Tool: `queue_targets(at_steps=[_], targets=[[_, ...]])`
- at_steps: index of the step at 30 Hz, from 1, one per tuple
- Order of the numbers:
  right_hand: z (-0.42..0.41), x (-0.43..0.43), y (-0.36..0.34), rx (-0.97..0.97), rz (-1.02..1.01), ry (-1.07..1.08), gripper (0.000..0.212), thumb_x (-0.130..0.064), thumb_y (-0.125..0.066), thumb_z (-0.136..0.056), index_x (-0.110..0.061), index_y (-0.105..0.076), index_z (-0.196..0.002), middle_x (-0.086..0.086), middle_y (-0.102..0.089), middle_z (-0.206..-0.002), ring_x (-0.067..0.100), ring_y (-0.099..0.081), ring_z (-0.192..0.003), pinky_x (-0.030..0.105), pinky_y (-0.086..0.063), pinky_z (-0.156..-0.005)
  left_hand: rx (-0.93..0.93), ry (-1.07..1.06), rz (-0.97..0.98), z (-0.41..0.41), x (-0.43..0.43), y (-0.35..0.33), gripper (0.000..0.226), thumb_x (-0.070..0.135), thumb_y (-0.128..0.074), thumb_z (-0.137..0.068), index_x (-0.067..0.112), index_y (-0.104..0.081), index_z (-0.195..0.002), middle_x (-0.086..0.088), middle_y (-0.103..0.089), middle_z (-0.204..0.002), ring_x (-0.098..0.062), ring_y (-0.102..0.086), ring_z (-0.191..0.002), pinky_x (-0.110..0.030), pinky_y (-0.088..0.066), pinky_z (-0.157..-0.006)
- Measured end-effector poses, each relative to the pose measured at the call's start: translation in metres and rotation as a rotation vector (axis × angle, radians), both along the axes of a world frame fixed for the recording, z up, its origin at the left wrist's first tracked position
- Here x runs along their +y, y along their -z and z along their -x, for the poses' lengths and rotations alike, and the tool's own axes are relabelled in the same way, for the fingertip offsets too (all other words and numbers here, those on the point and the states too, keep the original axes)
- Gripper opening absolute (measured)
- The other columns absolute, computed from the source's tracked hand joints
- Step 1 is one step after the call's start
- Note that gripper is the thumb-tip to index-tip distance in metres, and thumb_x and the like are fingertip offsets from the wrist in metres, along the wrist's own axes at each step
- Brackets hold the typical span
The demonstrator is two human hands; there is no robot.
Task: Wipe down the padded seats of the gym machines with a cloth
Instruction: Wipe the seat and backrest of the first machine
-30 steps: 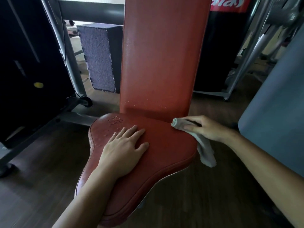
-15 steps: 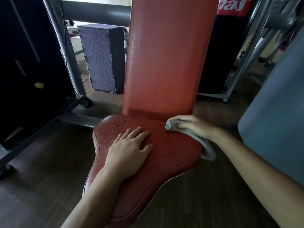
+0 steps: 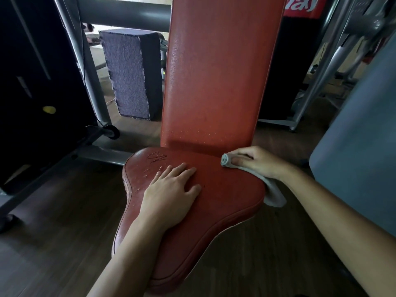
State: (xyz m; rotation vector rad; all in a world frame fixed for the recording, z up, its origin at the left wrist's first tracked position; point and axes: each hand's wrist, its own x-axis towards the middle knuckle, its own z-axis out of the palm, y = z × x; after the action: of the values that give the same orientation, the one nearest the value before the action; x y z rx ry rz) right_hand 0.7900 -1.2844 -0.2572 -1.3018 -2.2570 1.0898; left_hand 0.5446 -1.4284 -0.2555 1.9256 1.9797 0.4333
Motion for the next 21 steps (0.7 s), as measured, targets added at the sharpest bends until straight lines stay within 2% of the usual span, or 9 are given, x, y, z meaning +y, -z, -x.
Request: queue_targets(at_steps=[2,4,6,8,12,14,17,19,21], targets=[[0.007,0.005,-0.005,-0.028,-0.016,-0.030,0.036,-0.047,-0.066,-0.091,-0.028,-0.073,-0.120,-0.015,-0.072,-0.114,-0.008,-0.065,-0.105,0.011,-0.048,-0.086,-0.038,-0.029,-0.011,0.000,-0.002,-0.003,0.051,0.053,-0.039,-0.102,0.045,-0.034,-0.152,0.023,-0.019,-0.164,-0.005,-0.007,-0.154,-0.030,-0.005,-0.124],[0.012,0.011,-0.008,-0.037,-0.074,-0.047,0.033,-0.040,-0.068,-0.092,-0.025,-0.073,-0.120,-0.018,-0.071,-0.113,-0.014,-0.062,-0.102,0.004,-0.045,-0.084,-0.063,-0.046,-0.032,0.002,-0.004,-0.005,0.048,0.050,-0.041,-0.102,0.043,-0.040,-0.150,0.024,-0.024,-0.162,-0.003,-0.013,-0.152,-0.029,-0.009,-0.123],[0.024,0.017,-0.005,-0.046,-0.174,-0.051,0.034,-0.035,-0.071,-0.092,-0.023,-0.071,-0.123,-0.018,-0.068,-0.117,-0.016,-0.060,-0.104,0.001,-0.040,-0.087,-0.088,-0.062,-0.052,0.003,-0.005,-0.005,0.046,0.048,-0.043,-0.102,0.042,-0.045,-0.147,0.024,-0.029,-0.160,-0.004,-0.019,-0.151,-0.030,-0.016,-0.121],[0.049,0.026,-0.002,-0.090,-0.239,-0.119,0.038,-0.035,-0.071,-0.092,-0.022,-0.069,-0.128,-0.016,-0.066,-0.122,-0.010,-0.059,-0.111,0.001,-0.038,-0.091,-0.129,-0.092,-0.068,0.004,-0.004,-0.003,0.043,0.046,-0.048,-0.100,0.042,-0.051,-0.143,0.026,-0.036,-0.156,-0.004,-0.028,-0.147,-0.030,-0.026,-0.117],[0.096,0.041,-0.003,-0.156,-0.112,-0.233,0.037,-0.038,-0.064,-0.098,-0.025,-0.067,-0.132,-0.014,-0.067,-0.128,-0.003,-0.059,-0.117,-0.001,-0.038,-0.092,-0.201,-0.124,-0.097,0.008,-0.003,0.000,0.039,0.042,-0.054,-0.097,0.040,-0.060,-0.135,0.024,-0.045,-0.151,-0.005,-0.035,-0.145,-0.037,-0.033,-0.118],[0.097,0.044,-0.001,-0.150,-0.085,-0.236,0.037,-0.038,-0.064,-0.098,-0.025,-0.066,-0.132,-0.012,-0.068,-0.127,0.000,-0.060,-0.118,0.001,-0.040,-0.092,-0.193,-0.121,-0.104,0.009,-0.004,0.000,0.039,0.040,-0.053,-0.097,0.040,-0.058,-0.136,0.024,-0.045,-0.151,-0.005,-0.034,-0.146,-0.038,-0.030,-0.120],[0.078,0.040,-0.002,-0.178,-0.118,-0.239,0.040,-0.036,-0.065,-0.097,-0.025,-0.063,-0.135,-0.014,-0.066,-0.127,0.001,-0.059,-0.117,0.002,-0.039,-0.094,-0.061,-0.056,-0.046,0.011,-0.006,0.001,0.046,0.045,-0.041,-0.103,0.043,-0.040,-0.149,0.022,-0.028,-0.161,-0.008,-0.015,-0.154,-0.036,-0.011,-0.127],[0.059,0.036,-0.002,-0.209,-0.127,-0.236,0.042,-0.042,-0.064,-0.095,-0.030,-0.061,-0.136,-0.017,-0.065,-0.127,-0.003,-0.059,-0.116,0.010,-0.041,-0.100,-0.004,-0.035,0.003,0.012,-0.006,0.003,0.049,0.050,-0.032,-0.105,0.046,-0.027,-0.154,0.019,-0.015,-0.166,-0.010,-0.003,-0.156,-0.035,-0.001,-0.126],[0.048,0.033,-0.003,-0.211,-0.111,-0.229,0.044,-0.050,-0.062,-0.092,-0.035,-0.062,-0.133,-0.022,-0.066,-0.123,-0.008,-0.059,-0.114,0.015,-0.043,-0.101,-0.005,-0.059,0.011,0.011,-0.004,0.004,0.050,0.053,-0.030,-0.105,0.048,-0.025,-0.154,0.015,-0.011,-0.167,-0.011,-0.001,-0.156,-0.035,0.001,-0.126]])
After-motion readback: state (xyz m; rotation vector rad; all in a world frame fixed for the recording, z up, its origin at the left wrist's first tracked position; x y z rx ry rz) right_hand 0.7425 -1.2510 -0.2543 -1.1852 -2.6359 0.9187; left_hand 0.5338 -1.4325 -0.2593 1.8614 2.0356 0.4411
